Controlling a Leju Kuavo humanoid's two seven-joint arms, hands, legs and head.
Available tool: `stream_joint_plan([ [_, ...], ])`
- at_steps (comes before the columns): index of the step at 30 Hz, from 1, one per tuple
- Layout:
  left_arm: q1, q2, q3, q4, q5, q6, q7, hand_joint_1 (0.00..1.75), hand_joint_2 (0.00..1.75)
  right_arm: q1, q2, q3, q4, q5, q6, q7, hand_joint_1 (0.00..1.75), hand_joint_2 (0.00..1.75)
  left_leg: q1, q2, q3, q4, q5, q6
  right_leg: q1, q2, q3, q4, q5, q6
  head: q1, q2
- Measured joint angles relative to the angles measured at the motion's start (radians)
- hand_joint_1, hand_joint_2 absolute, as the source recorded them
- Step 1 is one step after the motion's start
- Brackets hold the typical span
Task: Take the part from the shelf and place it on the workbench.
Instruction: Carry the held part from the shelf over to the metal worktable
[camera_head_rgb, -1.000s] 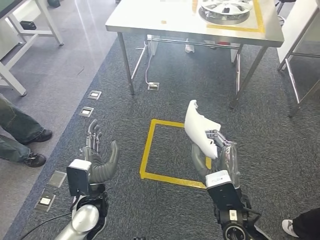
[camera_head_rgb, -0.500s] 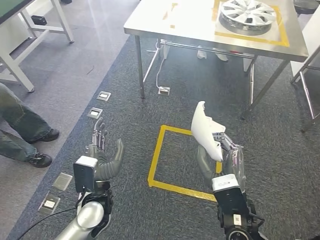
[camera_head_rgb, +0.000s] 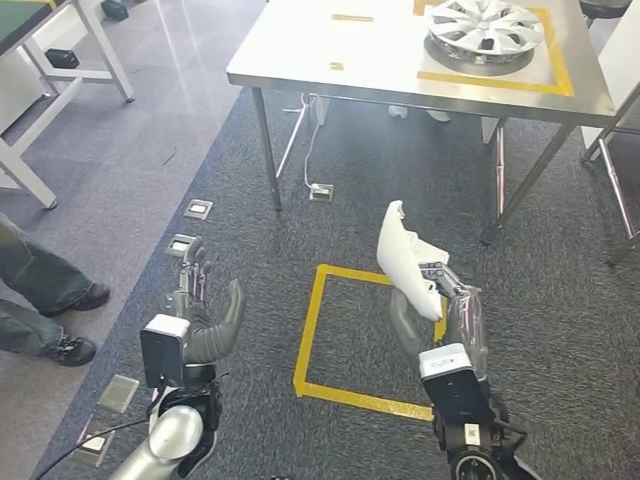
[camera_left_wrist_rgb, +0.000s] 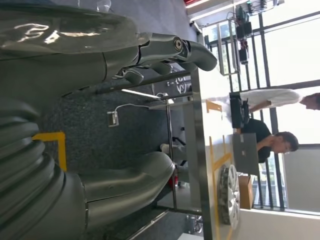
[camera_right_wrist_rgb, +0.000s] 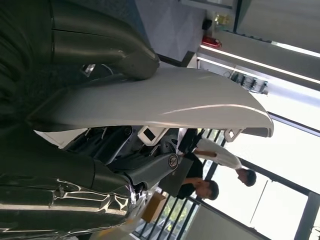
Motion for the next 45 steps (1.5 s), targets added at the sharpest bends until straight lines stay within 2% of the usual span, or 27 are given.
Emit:
stream_joint_plan([
  [3,0.001,0.001,0.000,0.001,0.003,0.000,0.001,0.00,1.75,0.000,0.000,0.000,0.000,0.001,0.000,0.000,1.75,1.75,0.007,0.013,0.022,-0.177,0.159,-0.004,-0.006,0.002,0.043,0.001,-0.044,0.019,-0.018,0.000],
  [4,0.001,0.002,-0.001,0.001,0.005,0.000,0.002,0.00,1.75,0.000,0.000,0.000,0.001,0.002,0.000,0.001,1.75,1.75,0.006,0.016,0.026,-0.206,0.189,0.002,-0.005,0.001,0.050,-0.002,-0.057,0.027,-0.021,0.000],
  [5,0.002,0.002,-0.001,0.001,0.006,0.000,0.003,0.00,1.75,0.001,0.000,0.000,0.001,0.002,0.000,0.002,1.75,1.75,0.004,0.018,0.028,-0.216,0.197,0.010,-0.003,0.001,0.059,-0.002,-0.063,0.036,-0.023,0.000],
  [7,0.000,0.003,-0.002,0.001,0.006,0.000,0.003,0.00,1.75,0.000,0.000,0.000,0.000,0.002,0.000,0.002,1.75,1.75,0.003,0.013,0.045,-0.216,0.181,0.031,-0.004,-0.003,0.072,0.005,-0.066,0.048,-0.015,0.000],
  [9,-0.003,0.002,-0.002,0.000,0.006,0.000,0.003,0.00,1.75,-0.001,0.000,-0.001,0.000,0.002,0.000,0.002,1.75,1.75,0.005,0.011,0.076,-0.222,0.163,0.047,-0.007,-0.005,0.045,0.077,-0.064,0.052,-0.003,0.000],
  [11,-0.003,0.002,-0.002,0.000,0.006,0.000,0.002,0.00,1.75,0.000,0.000,-0.002,0.000,0.003,0.000,0.001,1.75,1.75,0.002,0.009,0.108,-0.226,0.140,0.057,-0.007,-0.005,-0.039,0.207,-0.090,0.055,0.013,0.000],
  [12,-0.003,0.002,-0.002,0.000,0.006,0.000,0.002,0.00,1.75,0.001,0.000,-0.002,0.000,0.002,0.000,0.002,1.75,1.75,0.000,0.009,0.124,-0.227,0.127,0.059,-0.006,-0.005,-0.086,0.262,-0.122,0.056,0.019,0.000],
  [14,-0.002,0.001,-0.002,0.000,0.006,0.000,0.002,0.00,1.75,0.003,0.000,-0.003,0.000,0.002,0.000,0.002,1.75,1.75,-0.003,0.005,0.163,-0.228,0.099,0.061,-0.003,-0.005,-0.154,0.297,-0.188,0.055,0.027,0.000],
  [15,-0.002,0.001,-0.002,0.000,0.007,0.000,0.002,0.00,1.75,0.004,0.000,-0.003,0.000,0.002,0.000,0.002,1.75,1.75,-0.004,0.003,0.186,-0.228,0.084,0.060,-0.001,-0.005,-0.171,0.274,-0.196,0.052,0.030,0.000],
  [16,-0.002,0.001,-0.002,0.000,0.007,0.000,0.002,0.00,1.75,0.005,0.000,-0.003,0.000,0.003,0.000,0.002,1.75,1.75,-0.005,0.001,0.209,-0.228,0.067,0.060,0.002,-0.005,-0.179,0.230,-0.168,0.046,0.035,0.000],
  [19,-0.001,0.001,-0.004,0.002,0.011,0.000,0.003,0.00,1.75,0.010,0.000,-0.004,0.001,0.002,0.000,0.001,1.75,1.75,-0.010,-0.006,0.256,-0.227,0.020,0.052,0.015,0.001,-0.186,0.082,0.061,0.024,0.045,0.000],
  [20,-0.001,0.001,-0.005,0.003,0.013,0.000,0.003,0.00,1.75,0.012,-0.001,-0.004,0.001,0.002,0.000,0.001,1.75,1.75,-0.011,-0.009,0.262,-0.227,0.011,0.047,0.020,0.003,-0.184,0.062,0.111,0.021,0.045,0.000],
  [21,-0.003,0.000,-0.007,0.003,0.014,0.000,0.004,0.00,1.75,0.012,-0.001,-0.005,0.000,0.002,0.000,0.000,1.75,1.75,-0.011,-0.011,0.266,-0.227,0.007,0.040,0.023,0.005,-0.180,0.057,0.121,0.020,0.042,0.000],
  [23,-0.007,0.000,-0.008,0.002,0.015,0.000,0.003,0.00,1.75,0.009,-0.001,-0.006,-0.004,0.002,0.000,-0.002,1.75,1.75,-0.008,-0.010,0.256,-0.203,0.017,0.030,0.020,0.005,-0.159,0.041,0.119,0.016,0.043,0.000],
  [24,-0.010,0.000,-0.009,0.002,0.015,0.000,0.003,0.00,1.75,0.007,-0.001,-0.007,-0.005,0.003,0.000,-0.004,1.75,1.75,-0.007,-0.008,0.232,-0.163,0.025,0.026,0.017,0.004,-0.148,0.029,0.117,0.013,0.040,0.000],
  [26,-0.012,0.001,-0.010,0.002,0.016,0.000,0.003,0.00,1.75,0.007,-0.001,-0.008,-0.005,0.004,0.000,-0.006,1.75,1.75,-0.006,-0.005,0.151,-0.045,0.011,0.018,0.012,0.004,-0.128,0.013,0.111,0.008,0.027,0.000],
  [28,-0.011,0.002,-0.010,0.002,0.013,0.000,0.005,0.00,1.75,0.007,-0.001,-0.008,-0.005,0.006,0.000,-0.007,1.75,1.75,-0.003,-0.004,0.066,0.040,-0.042,0.009,0.011,0.004,-0.115,0.009,0.100,0.005,0.014,0.000],
  [29,-0.010,0.003,-0.010,0.002,0.009,0.000,0.007,0.00,1.75,0.007,-0.001,-0.008,-0.005,0.006,0.000,-0.005,1.75,1.75,-0.001,-0.003,0.041,0.047,-0.055,0.006,0.010,0.005,-0.107,0.009,0.092,0.005,0.010,0.000],
  [30,-0.010,0.003,-0.010,0.002,0.005,0.000,0.009,0.00,1.75,0.007,-0.001,-0.008,-0.005,0.006,0.000,-0.004,1.75,1.75,0.000,-0.002,0.032,0.023,-0.041,0.004,0.010,0.006,-0.098,0.009,0.085,0.006,0.005,0.000],
  [33,-0.010,0.005,-0.010,0.002,-0.005,0.000,0.018,0.00,1.75,0.007,-0.001,-0.009,-0.006,0.007,0.000,0.003,1.75,1.75,0.000,-0.001,0.067,-0.160,0.109,0.010,0.010,0.010,-0.071,0.010,0.064,0.014,-0.009,0.000],
  [35,-0.009,0.005,-0.011,0.001,-0.015,0.000,0.030,0.00,1.75,0.008,-0.001,-0.011,-0.009,0.010,0.000,0.010,1.75,1.75,-0.004,0.000,0.083,-0.225,0.156,0.021,0.011,0.012,-0.067,0.012,0.054,0.025,-0.013,0.000],
  [38,-0.008,0.005,-0.011,-0.001,-0.023,0.000,0.039,0.00,1.75,0.009,-0.001,-0.012,-0.016,0.017,0.000,0.018,1.75,1.75,-0.005,0.001,0.088,-0.232,0.167,0.038,0.010,0.012,-0.068,0.016,0.040,0.043,-0.008,0.000],
  [39,-0.009,0.004,-0.011,-0.002,-0.024,0.000,0.040,0.00,1.75,0.009,-0.001,-0.013,-0.017,0.020,0.000,0.018,1.75,1.75,-0.003,0.002,0.093,-0.236,0.167,0.043,0.010,0.009,-0.075,0.035,0.024,0.048,-0.004,0.000],
  [40,-0.009,0.004,-0.011,-0.002,-0.026,0.000,0.041,0.00,1.75,0.009,-0.001,-0.013,-0.018,0.021,0.000,0.018,1.75,1.75,-0.001,0.003,0.097,-0.239,0.167,0.048,0.009,0.005,-0.092,0.076,-0.001,0.052,0.002,0.000],
  [43,-0.007,0.004,-0.011,-0.003,-0.032,0.000,0.042,0.00,1.75,0.011,-0.001,-0.015,-0.019,0.021,0.000,0.017,1.75,1.75,-0.001,0.004,0.102,-0.240,0.160,0.057,0.007,-0.001,-0.185,0.275,-0.088,0.060,0.022,0.000],
  [44,-0.006,0.004,-0.011,-0.003,-0.034,0.000,0.043,0.00,1.75,0.012,-0.001,-0.015,-0.019,0.021,0.000,0.016,1.75,1.75,-0.002,0.004,0.104,-0.240,0.157,0.058,0.006,-0.001,-0.204,0.310,-0.092,0.062,0.026,0.000],
  [45,-0.004,0.004,-0.011,-0.003,-0.036,0.000,0.043,0.00,1.75,0.013,-0.001,-0.015,-0.019,0.020,0.000,0.015,1.75,1.75,-0.002,0.003,0.107,-0.240,0.153,0.058,0.005,-0.001,-0.205,0.308,-0.077,0.063,0.030,0.000],
])
